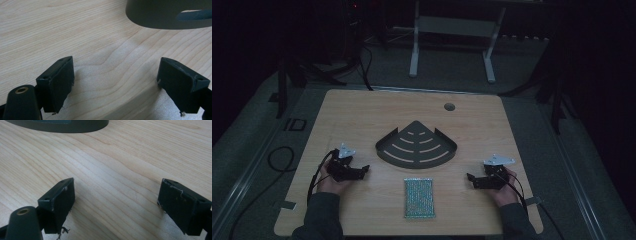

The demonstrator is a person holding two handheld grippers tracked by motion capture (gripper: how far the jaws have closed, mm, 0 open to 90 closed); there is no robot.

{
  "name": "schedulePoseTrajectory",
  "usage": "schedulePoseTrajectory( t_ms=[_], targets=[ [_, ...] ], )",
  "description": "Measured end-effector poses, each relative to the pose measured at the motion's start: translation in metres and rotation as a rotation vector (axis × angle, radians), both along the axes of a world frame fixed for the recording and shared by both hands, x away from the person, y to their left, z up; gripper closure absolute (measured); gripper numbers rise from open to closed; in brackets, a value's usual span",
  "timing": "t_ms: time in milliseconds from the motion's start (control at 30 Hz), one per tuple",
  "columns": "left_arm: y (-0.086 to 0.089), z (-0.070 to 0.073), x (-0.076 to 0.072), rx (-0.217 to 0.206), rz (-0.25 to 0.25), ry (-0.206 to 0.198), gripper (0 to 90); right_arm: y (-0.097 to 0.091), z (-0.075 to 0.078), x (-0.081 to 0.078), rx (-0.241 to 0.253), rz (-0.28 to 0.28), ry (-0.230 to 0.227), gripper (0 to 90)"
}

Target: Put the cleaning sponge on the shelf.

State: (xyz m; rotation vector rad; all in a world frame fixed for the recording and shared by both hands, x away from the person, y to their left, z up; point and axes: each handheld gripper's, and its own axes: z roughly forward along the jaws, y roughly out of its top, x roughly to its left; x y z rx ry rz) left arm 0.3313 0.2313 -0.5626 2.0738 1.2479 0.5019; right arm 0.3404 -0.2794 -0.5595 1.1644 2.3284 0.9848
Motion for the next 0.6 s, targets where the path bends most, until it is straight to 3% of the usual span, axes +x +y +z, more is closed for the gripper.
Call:
schedulePoseTrajectory(
  t_ms=[267,400,500,600],
  targets=[
    [-0.001,0.0,0.0,0.001,0.007,0.001,14.8,0.001,0.001,-0.002,0.0,-0.009,0.004,15.5],
    [0.0,0.0,0.0,0.001,0.006,0.0,14.8,0.005,0.005,-0.008,-0.02,-0.013,-0.01,26.8],
    [0.0,0.0,0.0,0.001,0.004,0.001,14.8,0.009,0.013,-0.013,-0.021,0.011,-0.035,40.0],
    [0.0,0.0,0.0,0.001,0.003,0.001,14.8,0.013,0.019,-0.018,-0.008,0.043,-0.052,44.7]
  ],
)
